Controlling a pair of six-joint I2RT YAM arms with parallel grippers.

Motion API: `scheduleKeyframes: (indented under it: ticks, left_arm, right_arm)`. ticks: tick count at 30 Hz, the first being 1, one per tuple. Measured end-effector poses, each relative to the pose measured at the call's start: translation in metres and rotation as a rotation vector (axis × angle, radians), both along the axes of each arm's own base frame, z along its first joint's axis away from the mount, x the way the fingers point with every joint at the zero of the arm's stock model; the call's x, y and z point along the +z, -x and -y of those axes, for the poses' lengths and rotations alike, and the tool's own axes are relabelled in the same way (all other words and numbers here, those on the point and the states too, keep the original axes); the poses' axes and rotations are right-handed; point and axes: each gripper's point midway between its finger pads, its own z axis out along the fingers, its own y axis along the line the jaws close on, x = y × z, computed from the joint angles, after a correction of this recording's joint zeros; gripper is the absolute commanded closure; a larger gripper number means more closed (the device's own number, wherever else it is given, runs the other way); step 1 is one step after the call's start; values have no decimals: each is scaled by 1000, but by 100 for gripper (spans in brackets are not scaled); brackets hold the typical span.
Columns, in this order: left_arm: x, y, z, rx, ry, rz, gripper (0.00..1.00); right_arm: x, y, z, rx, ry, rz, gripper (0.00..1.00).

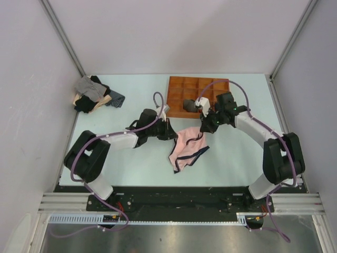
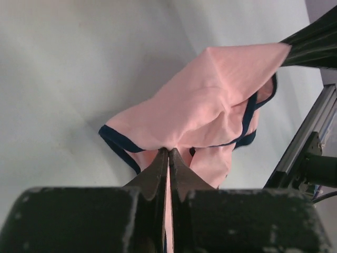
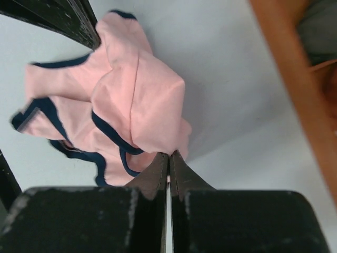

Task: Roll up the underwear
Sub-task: Flatten out the underwear at the corner of the board.

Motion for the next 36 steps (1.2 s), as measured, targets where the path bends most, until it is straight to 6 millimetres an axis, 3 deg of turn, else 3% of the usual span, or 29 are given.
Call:
scheduleKeyframes:
  ticks: [5, 8, 11, 12, 14, 17, 19, 20, 21, 23, 24, 28, 31, 36]
  left_arm:
    - [47, -16, 9, -15, 24, 85, 94]
    - [93, -21, 11, -22, 65, 179, 74]
    - [138, -17, 7, -23, 108, 277, 64]
    - [149, -15, 4, -20, 118, 301, 56]
    - [167, -10, -2, -17, 131, 342, 55]
    - [182, -1, -16, 2, 141, 387, 49]
    - [178, 9, -30, 25, 131, 396, 43]
    - [172, 15, -37, 38, 125, 394, 41]
    - [165, 22, -45, 49, 116, 388, 37]
    - [149, 36, -59, 76, 97, 371, 28]
    - [140, 44, -66, 91, 89, 362, 26]
    - [123, 68, -85, 136, 95, 348, 24]
    - [116, 78, -90, 144, 112, 337, 25]
    - [87, 90, -74, 74, 107, 230, 25]
  right_arm:
    - [82, -11, 12, -1, -24, 181, 100]
    - [146, -6, 13, 24, -47, 342, 100]
    - [200, 9, 12, 61, -51, 471, 100]
    - [214, 18, 10, 87, -49, 507, 100]
    - [229, 37, 1, 151, -54, 544, 100]
    - [222, 74, -19, 285, -51, 527, 100]
    - [200, 101, -37, 392, -40, 472, 94]
    - [186, 111, -43, 431, -31, 439, 88]
    - [166, 125, -50, 480, -17, 385, 68]
    - [122, 145, -62, 562, 23, 249, 51]
    - [106, 151, -66, 584, 38, 189, 45]
    - [45, 169, -79, 672, 96, -33, 42]
    - [43, 168, -73, 662, 47, -101, 42]
    - [72, 120, -26, 533, -94, -30, 42]
